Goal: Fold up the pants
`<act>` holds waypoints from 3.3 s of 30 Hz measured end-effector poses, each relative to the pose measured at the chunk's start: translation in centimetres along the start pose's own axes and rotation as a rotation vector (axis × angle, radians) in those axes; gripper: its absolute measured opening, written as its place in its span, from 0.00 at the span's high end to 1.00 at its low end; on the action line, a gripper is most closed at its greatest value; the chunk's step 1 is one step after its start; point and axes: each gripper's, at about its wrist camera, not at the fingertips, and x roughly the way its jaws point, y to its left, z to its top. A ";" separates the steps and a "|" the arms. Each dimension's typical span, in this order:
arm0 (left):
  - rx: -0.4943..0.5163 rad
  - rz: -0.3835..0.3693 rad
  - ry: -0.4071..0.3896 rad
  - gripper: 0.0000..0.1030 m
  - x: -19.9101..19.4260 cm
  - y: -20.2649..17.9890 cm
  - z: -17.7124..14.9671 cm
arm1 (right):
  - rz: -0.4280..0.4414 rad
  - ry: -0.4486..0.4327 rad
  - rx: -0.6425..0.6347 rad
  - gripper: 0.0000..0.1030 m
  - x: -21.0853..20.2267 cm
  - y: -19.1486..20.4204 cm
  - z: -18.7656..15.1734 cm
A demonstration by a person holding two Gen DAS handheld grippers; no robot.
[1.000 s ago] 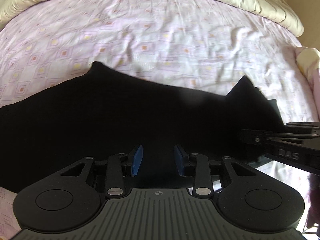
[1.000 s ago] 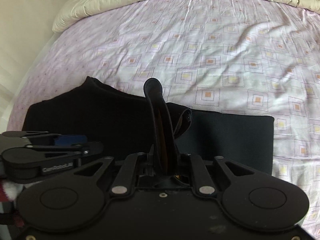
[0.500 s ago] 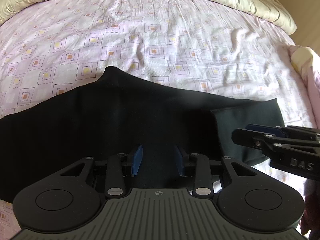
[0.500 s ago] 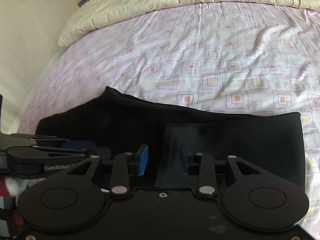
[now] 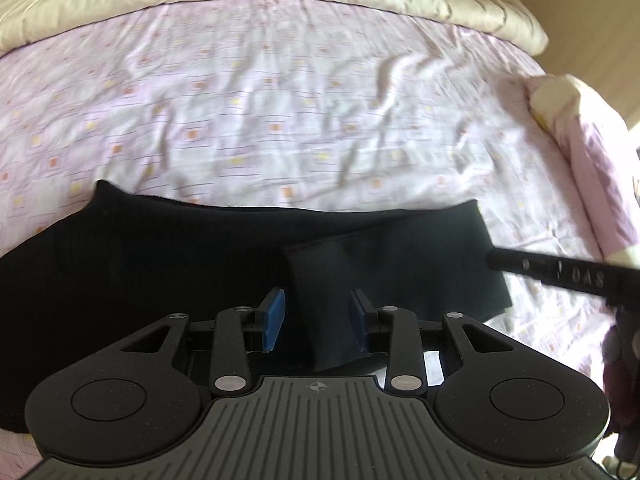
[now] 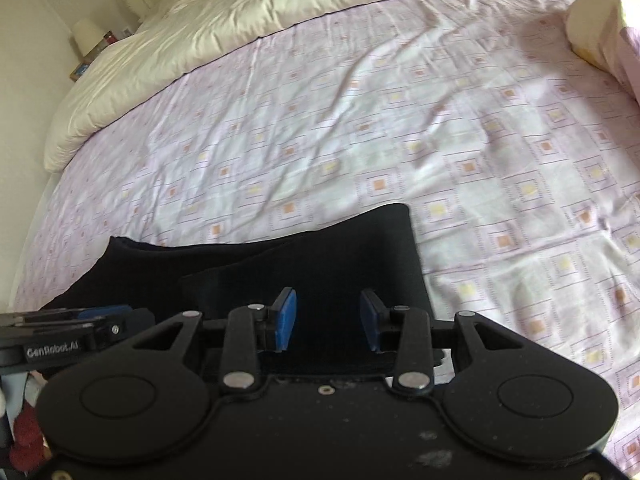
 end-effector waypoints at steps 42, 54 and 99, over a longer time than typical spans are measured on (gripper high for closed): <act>-0.101 0.181 0.070 0.67 1.5 -0.7 -0.4 | 0.098 0.180 -0.217 0.90 1.2 -3.5 -0.6; -0.167 0.276 0.036 0.67 -4.2 3.2 -5.6 | 0.193 0.127 -0.210 0.89 -1.0 2.4 -2.1; -0.240 0.101 -0.082 0.57 -9.3 30.4 -7.1 | 0.015 0.242 -0.298 0.93 19.6 31.0 3.0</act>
